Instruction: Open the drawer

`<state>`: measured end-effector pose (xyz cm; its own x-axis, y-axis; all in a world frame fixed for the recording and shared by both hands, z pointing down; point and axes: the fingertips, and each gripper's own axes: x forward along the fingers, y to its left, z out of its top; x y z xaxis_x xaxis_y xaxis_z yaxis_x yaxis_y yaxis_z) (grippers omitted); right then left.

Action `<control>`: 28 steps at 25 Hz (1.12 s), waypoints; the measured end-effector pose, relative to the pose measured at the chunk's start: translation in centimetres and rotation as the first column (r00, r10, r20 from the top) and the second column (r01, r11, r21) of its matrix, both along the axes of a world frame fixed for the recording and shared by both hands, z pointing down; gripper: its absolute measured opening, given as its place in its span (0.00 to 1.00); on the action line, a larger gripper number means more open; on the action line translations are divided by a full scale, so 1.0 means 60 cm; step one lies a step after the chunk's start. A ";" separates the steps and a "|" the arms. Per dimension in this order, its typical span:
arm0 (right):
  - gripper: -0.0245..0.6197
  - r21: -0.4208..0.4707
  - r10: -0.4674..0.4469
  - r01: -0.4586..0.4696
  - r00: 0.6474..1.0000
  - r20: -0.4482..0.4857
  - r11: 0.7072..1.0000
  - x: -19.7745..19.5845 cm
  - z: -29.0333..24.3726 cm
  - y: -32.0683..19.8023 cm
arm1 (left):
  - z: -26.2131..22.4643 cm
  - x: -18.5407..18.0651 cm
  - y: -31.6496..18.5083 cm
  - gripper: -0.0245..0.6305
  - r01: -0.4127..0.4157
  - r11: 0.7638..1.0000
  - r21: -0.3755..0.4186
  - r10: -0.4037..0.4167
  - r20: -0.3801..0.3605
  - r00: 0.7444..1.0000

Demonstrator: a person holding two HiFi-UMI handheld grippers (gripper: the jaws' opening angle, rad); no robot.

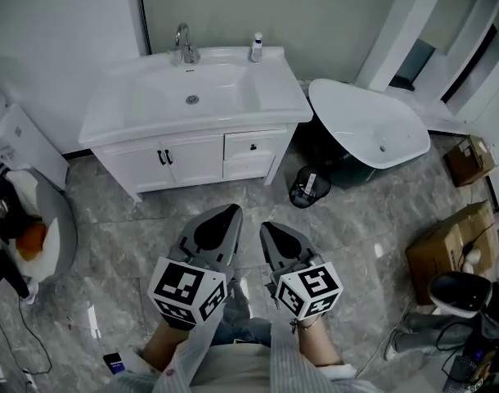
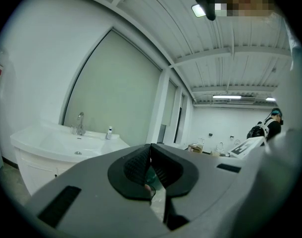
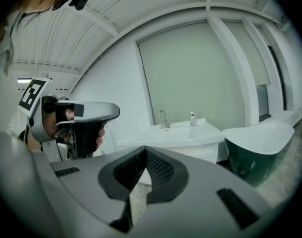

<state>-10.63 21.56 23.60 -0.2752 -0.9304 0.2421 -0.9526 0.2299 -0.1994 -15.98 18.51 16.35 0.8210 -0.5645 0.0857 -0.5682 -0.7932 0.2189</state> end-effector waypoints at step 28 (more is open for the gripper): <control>0.04 -0.084 -0.031 0.032 0.999 0.005 0.996 0.202 0.048 -0.295 | 0.059 0.150 -0.287 0.06 0.098 0.994 -0.054 -0.096 0.044 0.994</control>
<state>1.52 3.88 26.46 -0.3053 -0.8978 0.3175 -0.9442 0.2422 -0.2231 -7.00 1.27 19.86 0.7579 -0.6345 0.1517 -0.6511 -0.7213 0.2361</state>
